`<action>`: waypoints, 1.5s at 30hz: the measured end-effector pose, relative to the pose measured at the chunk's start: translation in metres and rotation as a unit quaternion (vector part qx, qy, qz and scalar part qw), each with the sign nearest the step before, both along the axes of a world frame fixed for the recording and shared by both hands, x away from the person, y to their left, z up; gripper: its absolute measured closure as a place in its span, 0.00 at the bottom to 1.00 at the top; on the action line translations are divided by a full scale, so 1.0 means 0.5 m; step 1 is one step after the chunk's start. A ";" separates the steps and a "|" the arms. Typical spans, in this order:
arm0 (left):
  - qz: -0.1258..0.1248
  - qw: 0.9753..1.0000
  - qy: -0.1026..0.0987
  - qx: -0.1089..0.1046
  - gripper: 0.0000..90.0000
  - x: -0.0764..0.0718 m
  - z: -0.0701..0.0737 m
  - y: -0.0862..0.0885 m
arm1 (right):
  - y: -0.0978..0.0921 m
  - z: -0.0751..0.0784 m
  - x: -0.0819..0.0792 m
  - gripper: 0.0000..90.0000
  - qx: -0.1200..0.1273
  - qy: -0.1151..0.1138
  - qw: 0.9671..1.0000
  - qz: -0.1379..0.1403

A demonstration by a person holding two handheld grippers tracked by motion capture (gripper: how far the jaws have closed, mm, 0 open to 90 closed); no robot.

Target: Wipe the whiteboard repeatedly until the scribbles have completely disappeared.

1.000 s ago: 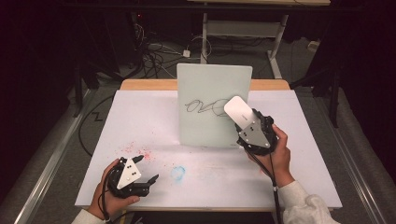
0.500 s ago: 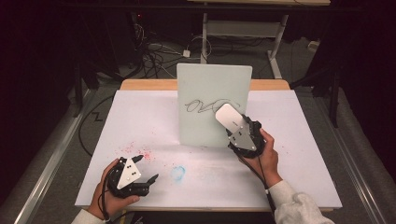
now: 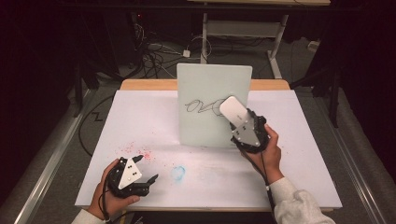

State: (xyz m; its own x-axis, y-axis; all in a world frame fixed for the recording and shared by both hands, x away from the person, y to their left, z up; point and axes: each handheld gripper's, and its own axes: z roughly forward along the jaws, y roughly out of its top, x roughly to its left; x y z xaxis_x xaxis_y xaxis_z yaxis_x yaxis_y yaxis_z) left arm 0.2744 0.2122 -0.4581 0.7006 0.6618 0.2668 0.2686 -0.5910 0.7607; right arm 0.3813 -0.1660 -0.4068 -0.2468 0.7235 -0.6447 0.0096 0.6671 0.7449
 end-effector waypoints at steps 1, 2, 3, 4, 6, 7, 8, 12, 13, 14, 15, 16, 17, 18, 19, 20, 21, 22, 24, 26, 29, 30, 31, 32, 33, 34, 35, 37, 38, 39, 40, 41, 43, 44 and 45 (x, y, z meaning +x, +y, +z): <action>0.000 1.000 0.000 0.000 0.21 0.000 0.000 0.000 | -0.006 0.008 0.002 0.35 0.008 -0.003 1.000 -0.006; 0.000 1.000 0.000 0.001 0.21 0.000 0.000 0.000 | -0.011 0.013 0.004 0.35 0.017 -0.002 1.000 -0.008; 0.000 1.000 0.000 0.001 0.21 0.000 0.000 0.000 | -0.013 0.013 0.004 0.35 0.026 0.001 1.000 -0.008; 0.000 1.000 0.001 0.001 0.21 0.000 0.000 -0.001 | -0.011 0.010 0.004 0.35 0.026 0.004 1.000 -0.008; -0.001 1.000 0.002 0.003 0.21 0.000 0.000 -0.002 | -0.002 -0.005 0.000 0.35 0.017 0.012 1.000 -0.001; -0.001 1.000 0.002 0.003 0.21 0.000 0.000 -0.002 | 0.005 -0.015 -0.002 0.35 0.011 0.016 1.000 0.006; -0.001 1.000 0.001 0.004 0.21 -0.001 0.000 -0.002 | 0.022 -0.038 -0.010 0.35 -0.013 0.024 0.999 0.018; -0.001 1.000 0.001 0.002 0.21 -0.001 0.001 -0.001 | 0.053 -0.083 -0.024 0.35 -0.058 0.040 0.997 0.038; -0.001 1.000 0.001 0.003 0.21 -0.001 0.000 -0.001 | 0.053 -0.083 -0.024 0.35 -0.058 0.040 0.997 0.038; -0.002 1.000 0.001 0.004 0.21 -0.001 0.000 -0.001 | 0.057 -0.086 -0.025 0.35 -0.064 0.038 0.997 0.038; -0.002 1.000 0.001 0.003 0.21 -0.001 0.000 -0.001 | 0.056 -0.084 -0.024 0.35 -0.062 0.040 0.996 0.040; -0.002 1.000 0.001 0.003 0.21 -0.001 0.000 -0.001 | 0.054 -0.079 -0.022 0.35 -0.059 0.046 0.996 0.045; -0.002 1.000 0.001 0.003 0.21 -0.001 0.000 -0.001 | 0.051 -0.074 -0.020 0.35 -0.055 0.046 0.996 0.044; -0.002 1.000 0.002 0.002 0.21 -0.001 0.000 -0.001 | 0.048 -0.067 -0.019 0.35 -0.053 0.039 0.997 0.038; -0.002 1.000 0.002 0.002 0.21 0.000 0.000 -0.001 | 0.043 -0.057 -0.016 0.35 -0.045 0.031 0.998 0.030; -0.002 1.000 0.003 0.002 0.21 0.000 0.000 -0.002 | 0.037 -0.045 -0.012 0.35 -0.035 0.027 0.999 0.024; -0.002 1.000 0.003 0.001 0.21 0.000 -0.001 -0.002 | 0.030 -0.032 -0.007 0.35 -0.023 0.021 0.999 0.017; -0.001 1.000 0.002 0.001 0.21 0.000 -0.001 -0.003 | 0.022 -0.019 -0.004 0.35 -0.008 0.016 1.000 0.010; -0.001 1.000 0.003 0.000 0.21 0.000 0.000 -0.003 | 0.006 -0.001 0.002 0.35 0.020 0.010 1.000 -0.004; -0.001 1.000 0.002 0.000 0.21 0.000 -0.001 -0.003 | -0.003 0.003 0.003 0.35 0.034 0.011 0.999 -0.010; -0.001 1.000 0.003 0.001 0.21 0.001 -0.001 -0.004 | 0.003 -0.015 -0.001 0.35 0.029 0.018 0.999 -0.006; -0.001 1.000 0.003 0.002 0.21 0.001 -0.001 -0.004 | 0.009 -0.025 -0.004 0.35 0.023 0.021 1.000 -0.002; -0.002 1.000 0.003 0.002 0.21 0.000 -0.001 -0.004 | 0.016 -0.036 -0.008 0.35 0.012 0.026 1.000 0.004; -0.002 1.000 0.003 0.002 0.21 0.000 -0.001 -0.004 | 0.026 -0.047 -0.012 0.35 0.000 0.032 0.999 0.012; -0.002 1.000 0.002 0.003 0.21 0.000 0.000 -0.004 | 0.035 -0.059 -0.016 0.35 -0.014 0.039 0.999 0.020; -0.001 1.000 0.003 0.002 0.21 0.000 0.000 -0.004 | 0.046 -0.070 -0.019 0.35 -0.026 0.043 0.998 0.026; -0.001 1.000 0.003 0.001 0.21 0.000 -0.001 -0.004 | 0.055 -0.079 -0.022 0.35 -0.040 0.045 0.998 0.031; -0.002 1.000 0.003 0.003 0.21 0.000 0.000 -0.004 | 0.071 -0.088 -0.024 0.35 -0.054 0.042 0.997 0.033; -0.002 1.000 0.002 0.002 0.21 0.000 0.000 -0.004 | 0.073 -0.086 -0.022 0.35 -0.054 0.042 0.997 0.035; -0.002 1.000 0.003 0.000 0.21 0.000 0.000 -0.004 | 0.075 -0.082 -0.020 0.35 -0.049 0.044 0.997 0.038; -0.002 1.000 0.003 0.000 0.21 0.000 -0.001 -0.004 | 0.075 -0.076 -0.017 0.34 -0.048 0.043 0.997 0.039; -0.002 1.000 0.003 0.000 0.21 0.000 -0.001 -0.003 | 0.077 -0.069 -0.015 0.35 -0.046 0.039 0.997 0.037; -0.003 1.000 0.004 0.002 0.21 0.000 -0.001 -0.003 | 0.077 -0.050 -0.010 0.35 -0.034 0.029 0.998 0.032; -0.004 1.000 0.004 0.002 0.21 0.000 -0.001 -0.003 | 0.077 -0.039 -0.006 0.35 -0.025 0.023 0.999 0.026; -0.004 1.000 0.003 0.002 0.21 -0.001 -0.001 -0.003 | 0.075 -0.027 -0.002 0.34 -0.017 0.016 1.000 0.020</action>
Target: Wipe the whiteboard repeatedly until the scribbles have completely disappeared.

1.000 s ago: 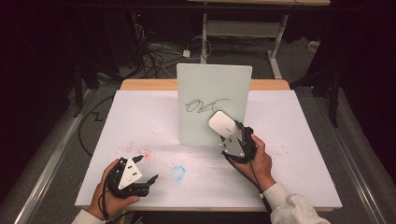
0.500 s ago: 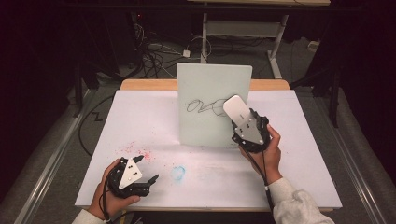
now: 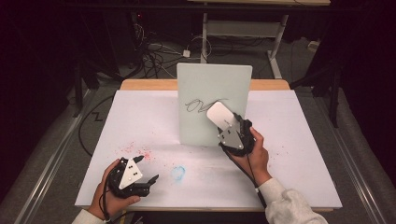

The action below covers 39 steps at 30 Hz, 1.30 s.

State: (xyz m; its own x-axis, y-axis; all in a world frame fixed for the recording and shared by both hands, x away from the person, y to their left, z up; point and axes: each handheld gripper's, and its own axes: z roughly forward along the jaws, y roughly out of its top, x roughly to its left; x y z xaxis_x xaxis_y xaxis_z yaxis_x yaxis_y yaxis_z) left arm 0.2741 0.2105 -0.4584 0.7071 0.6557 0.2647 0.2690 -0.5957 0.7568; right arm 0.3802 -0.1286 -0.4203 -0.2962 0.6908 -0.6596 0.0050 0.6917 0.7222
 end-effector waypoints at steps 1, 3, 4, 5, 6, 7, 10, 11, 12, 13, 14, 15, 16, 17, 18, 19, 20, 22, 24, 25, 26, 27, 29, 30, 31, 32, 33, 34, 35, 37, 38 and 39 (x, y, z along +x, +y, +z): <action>0.000 1.000 -0.001 0.000 0.21 0.000 0.000 0.000 | -0.004 0.013 0.004 0.35 0.011 -0.005 1.000 -0.005; 0.000 1.000 0.000 -0.001 0.21 0.000 0.001 0.001 | -0.013 0.035 0.012 0.34 0.034 -0.013 0.999 -0.017; 0.000 1.000 0.000 -0.002 0.21 0.000 0.000 0.001 | -0.018 0.043 0.014 0.34 0.044 -0.014 0.999 -0.021; 0.000 1.000 0.000 -0.001 0.21 0.000 0.000 0.001 | -0.021 0.047 0.016 0.35 0.054 -0.012 0.998 -0.021; -0.001 1.000 0.000 -0.001 0.21 0.001 0.000 0.001 | -0.020 0.046 0.015 0.35 0.056 -0.011 0.998 -0.023; -0.001 1.000 0.000 -0.001 0.21 0.000 0.000 0.001 | -0.015 0.042 0.014 0.35 0.051 -0.011 0.998 -0.025; -0.002 1.000 -0.002 0.000 0.21 0.000 0.001 0.000 | 0.007 0.011 0.005 0.35 0.026 0.001 1.000 -0.010; -0.002 1.000 -0.001 0.000 0.21 -0.001 0.001 0.001 | 0.017 -0.004 0.001 0.35 0.011 0.006 1.000 -0.004; -0.002 1.000 -0.002 -0.001 0.21 -0.001 0.002 0.001 | 0.027 -0.018 -0.004 0.35 -0.002 0.012 1.000 0.004; -0.002 1.000 -0.002 0.000 0.21 -0.001 0.002 0.001 | 0.036 -0.033 -0.008 0.34 -0.015 0.019 1.000 0.012; -0.002 1.000 -0.002 0.000 0.21 -0.001 0.001 0.001 | 0.045 -0.046 -0.012 0.35 -0.029 0.021 0.999 0.015; -0.002 1.000 -0.001 0.000 0.21 -0.001 0.001 0.001 | 0.051 -0.055 -0.015 0.35 -0.042 0.020 0.999 0.017; -0.003 1.000 -0.001 0.000 0.21 -0.001 0.001 0.001 | 0.055 -0.060 -0.016 0.35 -0.045 0.020 0.999 0.018; -0.003 1.000 -0.001 0.001 0.21 -0.001 0.001 0.001 | 0.055 -0.061 -0.016 0.35 -0.046 0.020 0.999 0.018; -0.003 1.000 -0.001 0.000 0.21 -0.001 0.001 0.001 | 0.054 -0.058 -0.015 0.35 -0.046 0.023 0.998 0.021; -0.004 1.000 -0.001 0.000 0.21 -0.001 0.001 0.001 | 0.052 -0.055 -0.014 0.35 -0.043 0.023 0.999 0.024; -0.004 1.000 -0.001 0.000 0.21 -0.001 0.001 0.001 | 0.050 -0.051 -0.013 0.35 -0.045 0.018 0.999 0.020; -0.004 1.000 -0.001 0.000 0.21 -0.002 0.001 0.001 | 0.041 -0.032 -0.007 0.35 -0.038 0.002 0.999 0.009; -0.004 1.000 -0.002 -0.001 0.21 -0.002 0.002 0.001 | 0.027 -0.005 0.002 0.35 -0.008 -0.003 1.000 -0.002; -0.004 1.000 -0.002 -0.002 0.21 -0.002 0.002 0.001 | 0.020 0.008 0.005 0.35 0.003 -0.011 1.000 -0.013; -0.005 1.000 -0.002 -0.001 0.21 -0.002 0.002 0.001 | 0.011 0.021 0.009 0.35 0.015 -0.016 1.000 -0.022; -0.005 1.000 -0.001 -0.001 0.21 -0.002 0.001 0.001 | 0.002 0.032 0.013 0.35 0.028 -0.020 0.999 -0.030; -0.005 1.000 -0.001 -0.001 0.21 -0.001 0.001 0.001 | -0.009 0.043 0.016 0.35 0.049 -0.019 0.998 -0.038; -0.005 1.000 -0.001 -0.001 0.21 -0.001 0.001 0.001 | -0.008 0.042 0.015 0.34 0.048 -0.019 0.998 -0.039; -0.006 1.000 -0.001 -0.001 0.21 -0.001 0.001 0.000 | -0.005 0.037 0.014 0.35 0.043 -0.019 0.998 -0.040; -0.006 1.000 -0.001 -0.001 0.21 -0.002 0.001 0.000 | 0.000 0.030 0.012 0.35 0.039 -0.016 0.998 -0.038; -0.006 1.000 -0.002 0.000 0.21 -0.002 0.001 0.000 | 0.007 0.020 0.010 0.35 0.031 -0.014 0.999 -0.033; -0.006 1.000 -0.002 0.000 0.21 -0.002 0.002 0.000 | 0.014 0.010 0.007 0.35 0.020 -0.011 0.999 -0.027; -0.006 1.000 -0.002 0.000 0.21 -0.003 0.002 0.000 | 0.023 -0.002 0.003 0.35 0.011 -0.005 1.000 -0.020; -0.006 1.000 -0.002 -0.001 0.21 -0.003 0.002 0.000 | 0.039 -0.025 -0.004 0.35 -0.015 0.004 1.000 -0.006; -0.006 1.000 -0.001 -0.001 0.21 -0.003 0.002 0.000 | 0.046 -0.035 -0.008 0.35 -0.027 0.007 1.000 -0.001; -0.006 1.000 -0.001 -0.001 0.21 -0.003 0.002 0.000 | 0.051 -0.041 -0.009 0.35 -0.035 0.008 0.999 0.002</action>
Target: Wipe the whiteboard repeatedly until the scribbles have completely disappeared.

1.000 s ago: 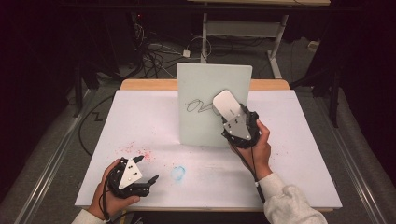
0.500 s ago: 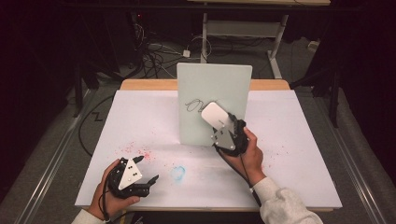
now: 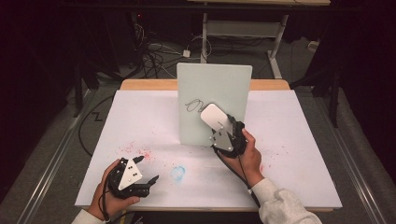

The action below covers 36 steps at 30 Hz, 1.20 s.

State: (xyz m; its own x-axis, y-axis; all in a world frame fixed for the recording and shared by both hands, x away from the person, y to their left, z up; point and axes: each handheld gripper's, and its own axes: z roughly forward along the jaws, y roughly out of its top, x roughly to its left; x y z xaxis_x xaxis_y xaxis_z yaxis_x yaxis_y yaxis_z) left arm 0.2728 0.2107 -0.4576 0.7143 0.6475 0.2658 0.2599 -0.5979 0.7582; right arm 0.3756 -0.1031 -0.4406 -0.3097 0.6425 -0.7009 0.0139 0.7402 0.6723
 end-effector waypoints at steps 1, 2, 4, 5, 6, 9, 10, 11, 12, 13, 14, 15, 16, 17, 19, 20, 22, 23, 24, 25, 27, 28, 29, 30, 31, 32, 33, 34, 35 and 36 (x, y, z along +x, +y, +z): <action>0.000 1.000 0.000 0.000 0.21 0.000 0.000 0.000 | 0.003 -0.001 0.000 0.35 -0.001 -0.001 1.000 -0.001; 0.000 1.000 0.000 0.000 0.21 0.000 0.000 0.000 | 0.001 0.002 0.001 0.35 0.003 0.002 1.000 0.002; 0.000 1.000 -0.001 -0.002 0.21 0.000 0.000 0.001 | -0.003 0.013 0.004 0.35 0.012 0.005 1.000 0.005; 0.000 1.000 -0.001 -0.002 0.21 0.000 0.000 0.001 | -0.004 0.020 0.006 0.35 0.018 -0.001 1.000 -0.001; 0.000 1.000 -0.001 -0.002 0.21 0.000 0.000 0.000 | -0.008 0.029 0.009 0.35 0.028 -0.007 1.000 -0.006; -0.001 1.000 -0.001 -0.003 0.21 0.000 0.001 0.000 | -0.015 0.055 0.017 0.35 0.066 -0.008 0.998 -0.017; -0.002 1.000 -0.001 -0.003 0.21 0.000 0.001 0.000 | -0.013 0.059 0.018 0.35 0.069 -0.010 0.997 -0.020; -0.003 1.000 -0.001 -0.002 0.21 -0.001 0.001 0.000 | -0.009 0.061 0.019 0.35 0.071 -0.011 0.997 -0.021; -0.003 1.000 -0.001 -0.002 0.21 -0.001 0.001 0.000 | -0.004 0.061 0.019 0.35 0.072 -0.012 0.997 -0.021; -0.004 1.000 -0.001 -0.002 0.21 -0.001 0.001 0.000 | 0.002 0.059 0.019 0.35 0.074 -0.012 0.997 -0.021; -0.004 1.000 0.000 -0.003 0.21 -0.001 0.001 0.000 | 0.009 0.055 0.019 0.35 0.076 -0.010 0.997 -0.020; -0.005 1.000 -0.001 -0.003 0.21 -0.002 0.001 0.000 | 0.017 0.050 0.017 0.35 0.075 -0.008 0.997 -0.018; -0.005 1.000 -0.001 -0.003 0.21 -0.002 0.001 0.000 | 0.026 0.044 0.016 0.35 0.070 -0.006 0.997 -0.014; -0.005 1.000 -0.001 -0.004 0.21 -0.002 0.001 0.000 | 0.035 0.036 0.014 0.35 0.065 -0.004 0.998 -0.011; -0.006 1.000 -0.001 -0.004 0.21 -0.002 0.001 0.001 | 0.054 0.022 0.011 0.35 0.054 0.000 0.999 -0.004; -0.006 1.000 -0.001 -0.004 0.21 -0.002 0.001 0.001 | 0.062 0.016 0.010 0.35 0.049 0.000 0.999 -0.003; -0.007 1.000 -0.001 -0.005 0.21 -0.003 0.001 0.000 | 0.074 0.009 0.008 0.35 0.043 -0.002 0.999 0.000; -0.008 1.000 -0.001 -0.005 0.21 -0.003 0.002 0.000 | 0.077 0.007 0.008 0.35 0.042 -0.002 0.999 0.000; -0.008 1.000 -0.001 -0.005 0.21 -0.003 0.002 0.000 | 0.080 0.005 0.008 0.35 0.041 -0.005 0.999 0.000; -0.009 1.000 -0.001 -0.004 0.21 -0.003 0.002 0.000 | 0.082 0.004 0.008 0.35 0.039 -0.005 0.999 0.001; -0.009 1.000 0.000 -0.003 0.21 -0.002 0.001 0.000 | 0.088 0.002 0.007 0.35 0.033 -0.004 0.999 0.004; -0.009 1.000 0.000 -0.003 0.21 -0.003 0.002 0.000 | 0.090 0.002 0.007 0.35 0.030 -0.004 1.000 0.005; -0.009 1.000 -0.001 -0.004 0.21 -0.003 0.002 0.000 | 0.092 0.002 0.007 0.35 0.029 -0.002 1.000 0.006; -0.008 1.000 -0.002 -0.007 0.21 -0.004 0.002 0.000 | 0.092 0.006 0.009 0.35 0.028 -0.001 1.000 0.009; -0.008 1.000 -0.002 -0.006 0.21 -0.004 0.002 0.000 | 0.090 0.011 0.011 0.35 0.032 0.001 0.999 0.012; -0.008 1.000 -0.002 -0.007 0.21 -0.004 0.002 0.000 | 0.089 0.016 0.012 0.35 0.037 0.000 0.999 0.012; -0.008 1.000 -0.002 -0.008 0.21 -0.004 0.002 0.001 | 0.087 0.022 0.013 0.35 0.039 -0.004 0.999 0.008; -0.008 1.000 -0.002 -0.008 0.21 -0.003 0.002 0.001 | 0.085 0.029 0.015 0.35 0.045 -0.006 0.999 0.004; -0.008 1.000 -0.001 -0.008 0.21 -0.003 0.002 0.001 | 0.081 0.037 0.018 0.35 0.051 -0.008 0.999 0.003; -0.008 1.000 -0.001 -0.008 0.21 -0.003 0.002 0.001 | 0.078 0.046 0.020 0.35 0.057 -0.010 0.998 -0.001</action>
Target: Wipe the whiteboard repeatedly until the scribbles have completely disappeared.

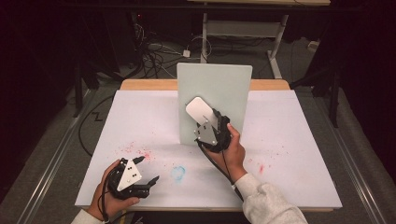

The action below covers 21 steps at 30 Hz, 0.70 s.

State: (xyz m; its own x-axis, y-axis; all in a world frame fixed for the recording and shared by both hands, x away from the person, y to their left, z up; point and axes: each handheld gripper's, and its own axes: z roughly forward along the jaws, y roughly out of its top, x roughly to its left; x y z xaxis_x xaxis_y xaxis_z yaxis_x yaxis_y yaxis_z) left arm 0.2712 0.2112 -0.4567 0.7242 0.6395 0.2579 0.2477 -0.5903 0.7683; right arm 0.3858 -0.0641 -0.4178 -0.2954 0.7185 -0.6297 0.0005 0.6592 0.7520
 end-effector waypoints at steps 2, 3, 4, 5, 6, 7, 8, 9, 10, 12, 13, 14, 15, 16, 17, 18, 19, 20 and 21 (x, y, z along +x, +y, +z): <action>0.000 1.000 0.000 0.000 0.21 0.000 0.000 0.000 | -0.007 0.017 0.004 0.35 0.011 -0.005 1.000 -0.008; 0.000 1.000 0.000 0.000 0.21 0.000 0.001 0.001 | -0.011 0.024 0.007 0.35 0.021 -0.007 1.000 -0.014; 0.000 1.000 0.000 0.000 0.21 0.000 0.001 0.001 | -0.015 0.031 0.009 0.35 0.026 -0.010 0.999 -0.017; 0.000 1.000 0.000 -0.001 0.21 0.000 0.001 0.001 | -0.018 0.036 0.011 0.35 0.033 -0.010 0.999 -0.019; 0.000 1.000 0.000 0.000 0.21 0.000 0.001 0.001 | -0.019 0.038 0.011 0.35 0.037 -0.010 0.999 -0.019; 0.000 1.000 0.000 0.000 0.21 0.000 0.001 0.000 | -0.018 0.038 0.011 0.35 0.037 -0.010 0.999 -0.020; -0.001 1.000 -0.001 0.000 0.21 0.000 0.001 0.000 | -0.015 0.036 0.011 0.35 0.036 -0.010 0.999 -0.021; -0.001 1.000 -0.001 0.000 0.21 0.000 0.001 0.000 | -0.012 0.033 0.010 0.35 0.031 -0.009 0.999 -0.018; -0.001 1.000 -0.001 0.000 0.21 -0.001 0.001 0.000 | -0.006 0.030 0.009 0.35 0.030 -0.006 0.999 -0.015; -0.001 1.000 -0.001 0.000 0.21 -0.001 0.002 0.001 | 0.008 0.021 0.007 0.35 0.018 0.000 1.000 -0.005; -0.001 1.000 -0.001 0.000 0.21 -0.001 0.002 0.001 | 0.016 0.015 0.005 0.35 0.010 0.003 1.000 0.001; -0.001 1.000 -0.001 0.000 0.21 -0.001 0.002 0.001 | 0.024 0.008 0.003 0.35 0.004 0.006 1.000 0.004; -0.001 1.000 -0.001 0.000 0.21 -0.001 0.001 0.001 | 0.031 0.001 0.002 0.35 -0.001 0.006 1.000 0.007; -0.001 1.000 -0.001 0.000 0.21 -0.001 0.001 0.001 | 0.038 -0.006 0.000 0.35 -0.006 0.009 1.000 0.010; -0.002 1.000 -0.001 0.001 0.21 -0.001 0.001 0.001 | 0.045 -0.012 -0.001 0.34 -0.013 0.009 1.000 0.014; -0.002 1.000 -0.001 0.001 0.21 -0.001 0.001 0.001 | 0.051 -0.019 -0.003 0.35 -0.019 0.010 1.000 0.015; -0.002 1.000 -0.001 0.000 0.21 -0.001 0.001 0.001 | 0.056 -0.026 -0.005 0.35 -0.023 0.014 0.999 0.019; -0.003 1.000 -0.001 0.000 0.21 -0.001 0.001 0.001 | 0.061 -0.032 -0.007 0.35 -0.028 0.017 0.999 0.023; -0.003 1.000 -0.001 0.001 0.21 -0.002 0.001 0.001 | 0.066 -0.040 -0.009 0.34 -0.032 0.020 0.999 0.025</action>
